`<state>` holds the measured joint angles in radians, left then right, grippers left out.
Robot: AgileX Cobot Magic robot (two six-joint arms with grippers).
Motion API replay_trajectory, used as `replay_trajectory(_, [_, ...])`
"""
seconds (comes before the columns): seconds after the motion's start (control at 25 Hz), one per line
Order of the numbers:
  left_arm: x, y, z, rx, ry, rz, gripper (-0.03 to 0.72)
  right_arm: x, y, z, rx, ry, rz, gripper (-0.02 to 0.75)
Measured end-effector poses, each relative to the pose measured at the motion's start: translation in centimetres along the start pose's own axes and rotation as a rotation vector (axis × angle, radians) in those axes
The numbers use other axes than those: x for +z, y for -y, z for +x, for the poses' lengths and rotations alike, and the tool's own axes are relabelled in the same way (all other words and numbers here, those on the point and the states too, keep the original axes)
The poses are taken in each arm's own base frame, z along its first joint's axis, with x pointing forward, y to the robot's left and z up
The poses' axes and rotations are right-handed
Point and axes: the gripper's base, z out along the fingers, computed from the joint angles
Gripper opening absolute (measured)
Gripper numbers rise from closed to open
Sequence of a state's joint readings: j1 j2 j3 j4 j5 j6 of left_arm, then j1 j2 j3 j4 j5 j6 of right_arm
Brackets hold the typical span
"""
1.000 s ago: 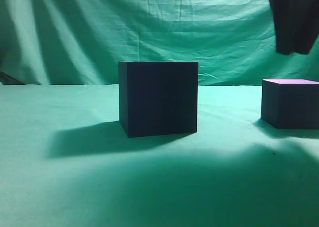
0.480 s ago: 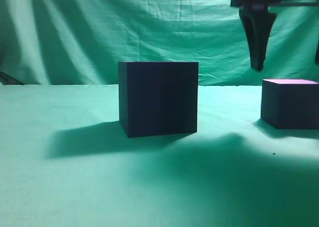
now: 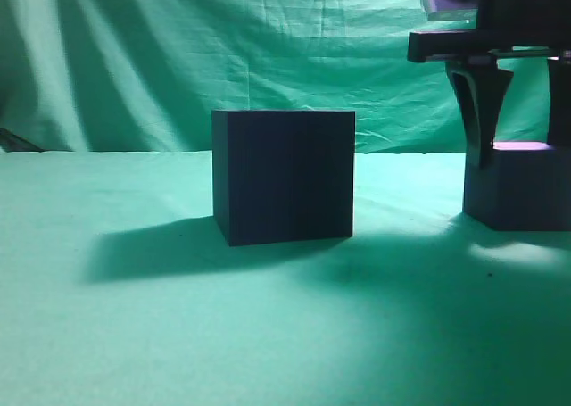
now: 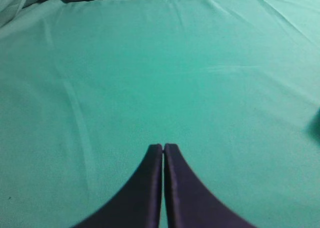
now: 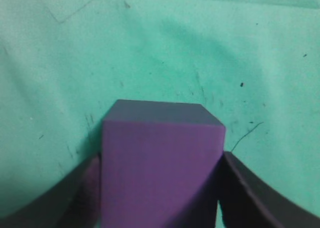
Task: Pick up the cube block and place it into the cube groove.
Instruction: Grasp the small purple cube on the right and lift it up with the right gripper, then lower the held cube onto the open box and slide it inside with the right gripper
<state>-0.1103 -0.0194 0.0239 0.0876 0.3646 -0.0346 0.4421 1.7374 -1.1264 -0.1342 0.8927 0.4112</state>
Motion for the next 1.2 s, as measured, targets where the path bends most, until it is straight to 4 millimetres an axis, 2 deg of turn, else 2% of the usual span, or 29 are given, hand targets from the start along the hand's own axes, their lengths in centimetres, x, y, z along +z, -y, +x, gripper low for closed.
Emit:
replay_trajectory(0.08, [0.0,0.0,0.0,0.000,0.000,0.000,0.000,-0.1,0.0,0.0,-0.001,-0.001,0.003,0.437])
replay_trajectory(0.12, [0.0,0.0,0.0,0.000,0.000,0.000,0.000,-0.1,0.0,0.0,-0.001,-0.001,0.003,0.394])
replay_trajectory(0.24, [0.0,0.0,0.0,0.000,0.000,0.000,0.000,-0.7,0.0,-0.3,0.001,-0.004,0.008,0.410])
replay_trajectory(0.32, [0.0,0.0,0.0,0.000,0.000,0.000,0.000,-2.3,0.0,-0.9,0.005,0.012,0.006,0.410])
replay_trajectory(0.4, [0.0,0.0,0.0,0.000,0.000,0.000,0.000,-4.9,-0.5,-1.7,-0.024,0.056,-0.003,0.410])
replay_trajectory(0.52, [0.0,0.0,0.0,0.000,0.000,0.000,0.000,-9.0,-2.8,-1.9,-0.112,0.099,-0.020,0.410])
replay_trajectory(0.72, [0.0,0.0,0.0,0.000,0.000,0.000,0.000,-12.7,-8.1,-0.2,-0.285,0.145,-0.078,0.410])
replay_trajectory(0.92, [0.0,0.0,0.0,0.000,0.000,0.000,0.000,-12.3,-12.6,0.9,-0.397,0.126,-0.108,0.410])
replay_trajectory(1.08, [0.0,0.0,0.0,0.000,0.000,0.000,0.000,-11.5,-14.5,0.4,-0.419,0.118,-0.113,0.410])
replay_trajectory(1.2, [0.0,0.0,0.0,0.000,0.000,0.000,0.000,-10.9,-15.2,-0.1,-0.422,0.112,-0.110,0.410])
